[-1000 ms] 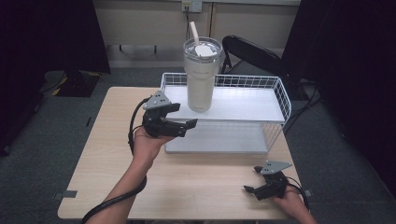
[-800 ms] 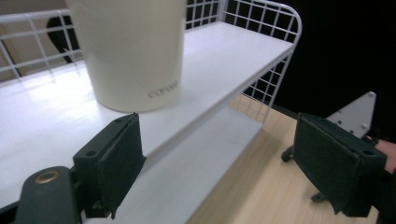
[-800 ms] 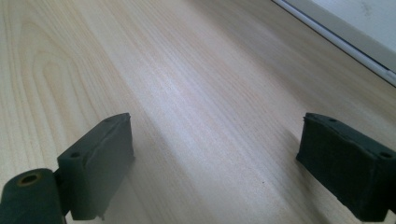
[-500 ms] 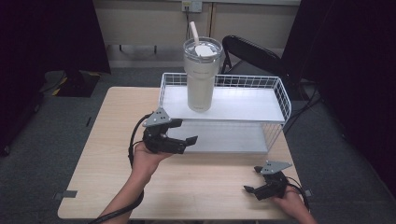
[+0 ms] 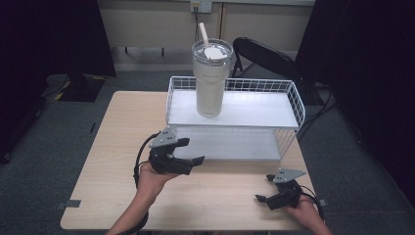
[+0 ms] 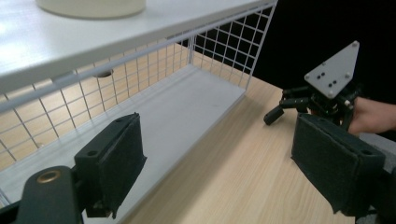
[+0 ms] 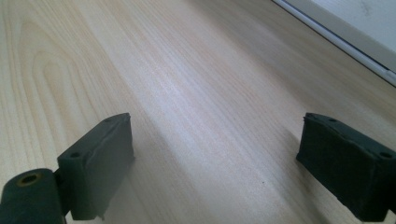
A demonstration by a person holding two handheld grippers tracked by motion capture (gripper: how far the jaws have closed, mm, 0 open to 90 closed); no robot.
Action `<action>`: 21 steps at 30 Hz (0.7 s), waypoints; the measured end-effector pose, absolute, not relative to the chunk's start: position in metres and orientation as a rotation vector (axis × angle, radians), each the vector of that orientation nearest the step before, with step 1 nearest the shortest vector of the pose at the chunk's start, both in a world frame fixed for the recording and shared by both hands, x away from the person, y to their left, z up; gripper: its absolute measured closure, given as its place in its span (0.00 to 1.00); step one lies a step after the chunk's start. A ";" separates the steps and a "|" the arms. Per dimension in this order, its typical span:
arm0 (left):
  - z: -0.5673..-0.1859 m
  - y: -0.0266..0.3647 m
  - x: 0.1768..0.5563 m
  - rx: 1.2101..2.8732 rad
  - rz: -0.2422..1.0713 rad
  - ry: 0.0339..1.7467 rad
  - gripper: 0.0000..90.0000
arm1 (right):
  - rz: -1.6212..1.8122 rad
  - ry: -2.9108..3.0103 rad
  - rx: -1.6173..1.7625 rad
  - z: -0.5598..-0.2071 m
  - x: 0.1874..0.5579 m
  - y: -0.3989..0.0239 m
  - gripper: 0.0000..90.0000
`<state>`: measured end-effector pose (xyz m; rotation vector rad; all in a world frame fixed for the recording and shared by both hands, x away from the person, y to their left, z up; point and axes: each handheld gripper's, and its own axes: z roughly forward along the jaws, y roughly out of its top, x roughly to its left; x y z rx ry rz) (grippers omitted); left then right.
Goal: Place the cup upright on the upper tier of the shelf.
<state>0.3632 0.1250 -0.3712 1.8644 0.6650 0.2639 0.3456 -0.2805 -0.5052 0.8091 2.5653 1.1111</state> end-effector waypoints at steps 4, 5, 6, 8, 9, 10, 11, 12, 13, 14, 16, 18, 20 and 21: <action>-0.384 0.130 0.362 1.858 0.236 0.686 0.18 | 1.111 2.565 0.809 -0.505 0.346 -0.280 0.11; -0.386 0.132 0.362 1.859 0.236 0.691 0.18 | 1.111 2.565 0.809 -0.505 0.346 -0.280 0.11; -0.389 0.134 0.361 1.852 0.235 0.697 0.18 | 1.111 2.565 0.809 -0.505 0.346 -0.280 0.11; -0.393 0.137 0.362 1.850 0.228 0.706 0.18 | 1.111 2.565 0.808 -0.505 0.346 -0.280 0.11; -0.395 0.139 0.361 1.851 0.233 0.712 0.18 | 1.111 2.565 0.808 -0.505 0.346 -0.280 0.11; -0.398 0.141 0.362 1.851 0.231 0.719 0.18 | 1.111 2.565 0.808 -0.505 0.346 -0.280 0.11; -0.399 0.142 0.361 1.849 0.228 0.724 0.18 | 1.111 2.565 0.808 -0.505 0.346 -0.280 0.11; -0.401 0.144 0.361 1.854 0.235 0.727 0.18 | 1.111 2.565 0.809 -0.505 0.346 -0.280 0.11; -0.403 0.146 0.361 1.861 0.244 0.727 0.18 | 1.111 2.565 0.808 -0.505 0.346 -0.280 0.11; -0.406 0.148 0.361 1.861 0.243 0.728 0.18 | 1.111 2.565 0.809 -0.505 0.346 -0.280 0.11; -0.410 0.152 0.360 1.863 0.250 0.736 0.19 | 1.111 2.565 0.809 -0.505 0.346 -0.280 0.11; -0.416 0.159 0.360 1.863 0.255 0.746 0.19 | 1.111 2.565 0.808 -0.505 0.346 -0.280 0.11; -0.420 0.163 0.360 1.865 0.256 0.753 0.19 | 1.111 2.565 0.809 -0.505 0.346 -0.280 0.11; -0.423 0.166 0.361 1.863 0.256 0.761 0.19 | 1.111 2.565 0.809 -0.505 0.346 -0.280 0.11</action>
